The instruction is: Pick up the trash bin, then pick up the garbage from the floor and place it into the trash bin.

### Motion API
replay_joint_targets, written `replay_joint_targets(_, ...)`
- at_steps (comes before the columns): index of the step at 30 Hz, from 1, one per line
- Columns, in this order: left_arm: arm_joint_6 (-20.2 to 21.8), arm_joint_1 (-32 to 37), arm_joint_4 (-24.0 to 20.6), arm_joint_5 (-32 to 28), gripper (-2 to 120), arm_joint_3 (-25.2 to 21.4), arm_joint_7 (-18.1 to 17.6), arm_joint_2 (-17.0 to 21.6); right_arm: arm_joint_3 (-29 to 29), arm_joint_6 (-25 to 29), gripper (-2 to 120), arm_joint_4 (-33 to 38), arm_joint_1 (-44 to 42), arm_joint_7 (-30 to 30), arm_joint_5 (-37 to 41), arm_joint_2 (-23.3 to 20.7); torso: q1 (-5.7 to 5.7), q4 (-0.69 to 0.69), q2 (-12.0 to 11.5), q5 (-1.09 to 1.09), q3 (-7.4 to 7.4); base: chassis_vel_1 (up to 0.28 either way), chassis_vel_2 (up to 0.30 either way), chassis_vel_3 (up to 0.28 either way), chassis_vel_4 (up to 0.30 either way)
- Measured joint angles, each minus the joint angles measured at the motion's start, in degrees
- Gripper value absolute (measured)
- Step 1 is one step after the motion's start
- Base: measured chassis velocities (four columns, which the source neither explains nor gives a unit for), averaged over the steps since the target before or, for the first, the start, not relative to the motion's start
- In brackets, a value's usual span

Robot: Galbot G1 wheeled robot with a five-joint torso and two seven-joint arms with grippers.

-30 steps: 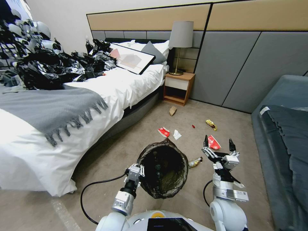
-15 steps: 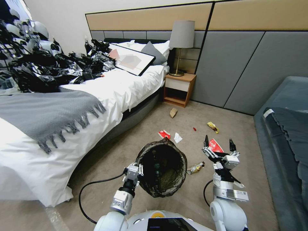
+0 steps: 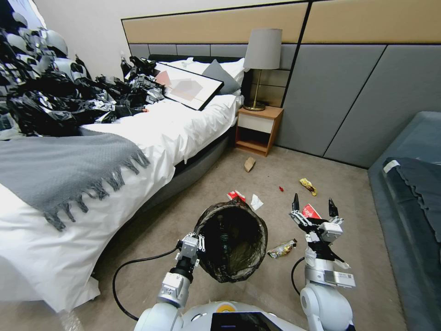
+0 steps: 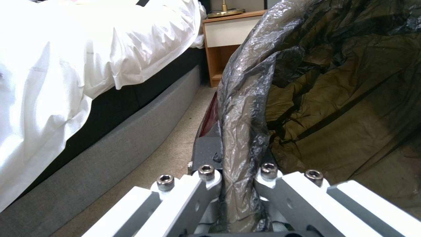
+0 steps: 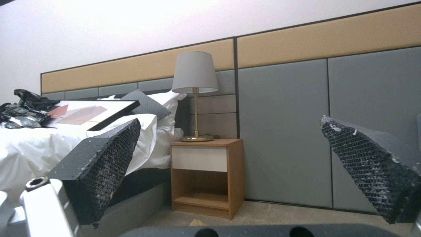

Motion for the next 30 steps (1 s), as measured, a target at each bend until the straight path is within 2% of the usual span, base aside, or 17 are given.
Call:
replay_joint_targets(5,0.0,0.0,0.0,0.0,1,0.0,0.0,0.0,0.5,0.1,100,-0.3,1.0,0.0,-0.4,0.0,0.00,0.00,0.0,0.00,0.00,0.000,0.000,0.000,0.000)
replay_joint_targets(9,-0.1,0.1,0.0,0.0,1,-0.1,0.0,0.1,0.7,-2.1,100,-1.1,3.3,0.5,-0.8,-1.1,0.00,0.00,0.0,0.00,0.00,0.000,0.000,0.000,0.000)
replay_joint_targets(11,-0.1,0.2,-0.2,0.0,1,-0.1,0.0,0.1,-0.3,-6.8,100,-2.3,6.0,2.8,-0.3,-2.9,0.00,0.01,0.0,0.00,0.00,0.000,0.000,0.000,0.000)
replay_joint_targets(15,-0.2,0.4,-0.3,0.0,1,-0.4,0.1,0.0,-1.2,-11.0,100,-3.9,8.3,4.4,0.6,-4.2,0.00,0.01,0.0,0.00,0.00,0.000,0.000,0.000,0.000)
replay_joint_targets(17,-0.2,0.7,-0.6,0.0,1,-0.8,0.2,-0.1,-2.3,-17.9,100,-7.4,11.6,6.8,2.4,-6.0,0.00,0.01,0.0,0.00,0.00,0.000,0.000,0.000,0.000)
replay_joint_targets(19,-0.2,0.8,-0.6,0.0,1,-0.8,0.3,-0.1,-2.4,-19.0,100,-8.0,12.1,7.2,2.7,-6.2,0.00,0.01,0.0,0.00,0.00,0.000,0.000,0.000,0.000)
replay_joint_targets(20,-0.2,0.9,-0.8,0.1,1,-1.2,0.3,-0.1,-3.1,-23.2,100,-10.5,13.8,8.5,4.1,-7.0,0.00,0.01,0.0,0.01,0.00,0.000,0.000,0.000,0.000)
replay_joint_targets(23,-0.2,1.0,-0.8,0.0,1,-1.3,0.3,-0.1,-3.3,-24.3,100,-11.3,14.2,9.0,4.5,-7.2,0.00,0.01,0.0,0.00,0.00,0.000,0.000,0.000,0.000)
replay_joint_targets(25,-0.2,1.1,-0.9,-0.1,1,-2.1,0.3,-0.1,-4.3,-30.2,100,-16.8,16.8,10.6,6.7,-8.5,0.00,0.01,0.0,-0.01,0.00,0.000,0.000,0.000,0.000)
replay_joint_targets(27,-0.2,1.1,-0.9,-0.2,1,-2.2,0.3,-0.1,-4.6,-31.3,100,-18.2,17.3,10.8,7.2,-8.8,0.01,-0.01,0.0,-0.01,0.01,0.000,0.000,0.000,0.000)
replay_joint_targets(29,-0.2,1.0,-0.5,-0.2,1,-2.1,0.3,-0.2,-5.5,-35.9,100,-21.7,18.5,11.5,10.0,-9.7,0.00,0.00,0.0,-0.02,0.00,0.000,0.000,0.000,0.000)
replay_joint_targets(30,-0.2,1.0,-0.5,-0.2,1,-2.1,0.3,-0.2,-5.5,-35.9,100,-21.7,18.5,11.5,10.0,-9.7,0.00,0.00,0.0,-0.02,0.00,0.000,0.000,0.000,0.000)
